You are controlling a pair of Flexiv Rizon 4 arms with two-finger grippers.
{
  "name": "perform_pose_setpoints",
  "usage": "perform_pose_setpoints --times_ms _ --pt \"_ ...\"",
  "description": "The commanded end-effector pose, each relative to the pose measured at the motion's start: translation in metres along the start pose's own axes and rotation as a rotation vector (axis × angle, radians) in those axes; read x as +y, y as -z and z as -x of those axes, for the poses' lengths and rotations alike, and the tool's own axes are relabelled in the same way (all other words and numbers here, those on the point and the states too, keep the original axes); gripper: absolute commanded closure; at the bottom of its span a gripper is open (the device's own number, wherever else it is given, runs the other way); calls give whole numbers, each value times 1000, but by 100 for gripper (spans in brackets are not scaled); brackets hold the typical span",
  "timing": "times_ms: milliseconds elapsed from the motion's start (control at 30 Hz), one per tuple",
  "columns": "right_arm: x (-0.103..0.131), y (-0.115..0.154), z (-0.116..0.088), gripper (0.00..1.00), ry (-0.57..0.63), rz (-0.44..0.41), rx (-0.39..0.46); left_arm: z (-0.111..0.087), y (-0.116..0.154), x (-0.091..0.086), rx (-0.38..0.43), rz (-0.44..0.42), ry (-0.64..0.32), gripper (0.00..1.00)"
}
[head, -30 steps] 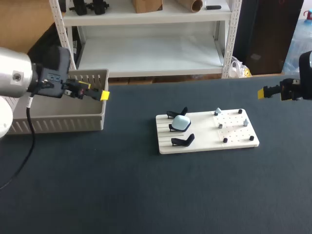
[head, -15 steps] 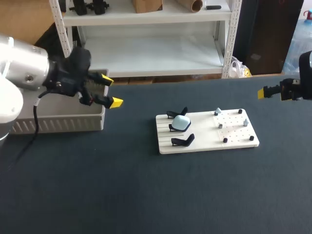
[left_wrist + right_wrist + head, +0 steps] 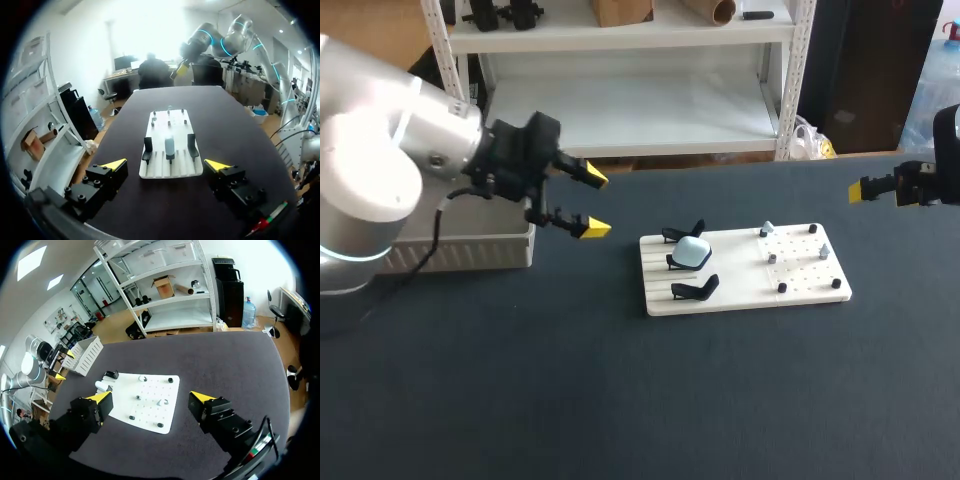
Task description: Pick up each earbud case from the left stands, insert the matching earbuds, close the lid, and place the case in the box.
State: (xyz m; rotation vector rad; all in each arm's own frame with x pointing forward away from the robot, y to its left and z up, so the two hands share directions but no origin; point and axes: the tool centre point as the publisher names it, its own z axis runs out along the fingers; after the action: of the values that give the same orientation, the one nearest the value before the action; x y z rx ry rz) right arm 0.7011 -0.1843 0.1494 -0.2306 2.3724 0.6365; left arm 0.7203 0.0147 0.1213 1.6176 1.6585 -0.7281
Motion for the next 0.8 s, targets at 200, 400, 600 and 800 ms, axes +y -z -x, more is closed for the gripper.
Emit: perform_pose_setpoints --times_ms 200,400,600,800 --pt "0 0 0 0 1 1 1 -9 -49 10 -46 -136 47 0" --pt "0 0 0 0 1 1 1 -11 -65 0 -68 -153 61 10" --pt "0 0 0 0 1 1 1 -15 -74 -3 -85 -143 67 28" --pt "0 0 0 0 1 1 1 -17 -80 -10 -89 -116 64 55"
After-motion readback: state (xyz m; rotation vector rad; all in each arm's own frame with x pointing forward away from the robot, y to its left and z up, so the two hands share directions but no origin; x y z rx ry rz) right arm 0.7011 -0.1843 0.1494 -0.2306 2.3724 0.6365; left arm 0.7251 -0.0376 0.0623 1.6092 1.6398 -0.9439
